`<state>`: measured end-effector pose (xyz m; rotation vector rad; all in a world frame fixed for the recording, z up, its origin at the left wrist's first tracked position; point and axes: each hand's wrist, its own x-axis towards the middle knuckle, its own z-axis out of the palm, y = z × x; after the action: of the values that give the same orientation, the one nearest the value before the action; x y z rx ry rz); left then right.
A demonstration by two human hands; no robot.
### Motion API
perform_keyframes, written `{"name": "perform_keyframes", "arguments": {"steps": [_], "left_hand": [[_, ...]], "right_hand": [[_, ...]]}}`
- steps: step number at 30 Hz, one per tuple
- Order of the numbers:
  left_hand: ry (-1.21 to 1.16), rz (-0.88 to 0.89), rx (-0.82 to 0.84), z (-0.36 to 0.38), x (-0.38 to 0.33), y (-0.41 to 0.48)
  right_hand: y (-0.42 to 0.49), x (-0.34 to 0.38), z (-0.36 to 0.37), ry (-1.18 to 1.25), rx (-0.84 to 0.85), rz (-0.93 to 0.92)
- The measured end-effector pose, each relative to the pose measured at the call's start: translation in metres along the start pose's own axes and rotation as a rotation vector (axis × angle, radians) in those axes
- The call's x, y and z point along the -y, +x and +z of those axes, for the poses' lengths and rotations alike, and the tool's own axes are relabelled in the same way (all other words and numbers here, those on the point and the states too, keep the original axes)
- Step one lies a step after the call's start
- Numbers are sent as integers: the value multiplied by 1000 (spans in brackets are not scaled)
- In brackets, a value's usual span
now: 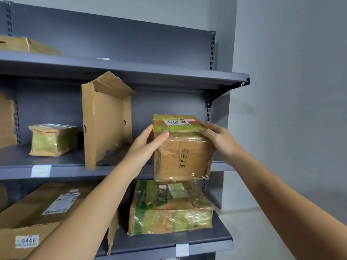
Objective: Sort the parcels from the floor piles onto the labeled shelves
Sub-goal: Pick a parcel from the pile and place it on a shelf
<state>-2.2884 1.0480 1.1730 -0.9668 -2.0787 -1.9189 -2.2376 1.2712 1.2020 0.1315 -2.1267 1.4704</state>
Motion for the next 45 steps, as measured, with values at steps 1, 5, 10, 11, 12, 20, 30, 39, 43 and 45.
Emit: {"name": "perform_keyframes", "arguments": {"steps": [1, 5, 10, 11, 12, 20, 30, 39, 43, 45], "left_hand": [[15, -6, -10, 3, -1, 2], [32, -41, -74, 9, 3, 15], [89, -49, -123, 2, 8, 36], [100, -58, -123, -1, 11, 43], [109, -64, -122, -3, 13, 48], [219, -144, -122, -19, 35, 96], [407, -153, -190, -7, 64, 132], [663, -56, -403, 11, 69, 104], [899, 415, -542, 28, 73, 86], [816, 513, -458, 43, 73, 81]], "right_hand": [[4, -2, -4, 0, 26, 2], [16, -12, -13, -9, 168, -11], [37, -27, -11, -20, 276, -16], [43, -30, -9, -12, 278, -16], [49, -32, -6, -9, 276, -14], [92, -53, 13, -110, 194, -17], [124, -79, 50, -371, -29, -23], [102, -89, 52, -564, 83, 99], [92, -90, 52, -630, 50, 85], [88, -89, 51, -640, 15, 64]]}}
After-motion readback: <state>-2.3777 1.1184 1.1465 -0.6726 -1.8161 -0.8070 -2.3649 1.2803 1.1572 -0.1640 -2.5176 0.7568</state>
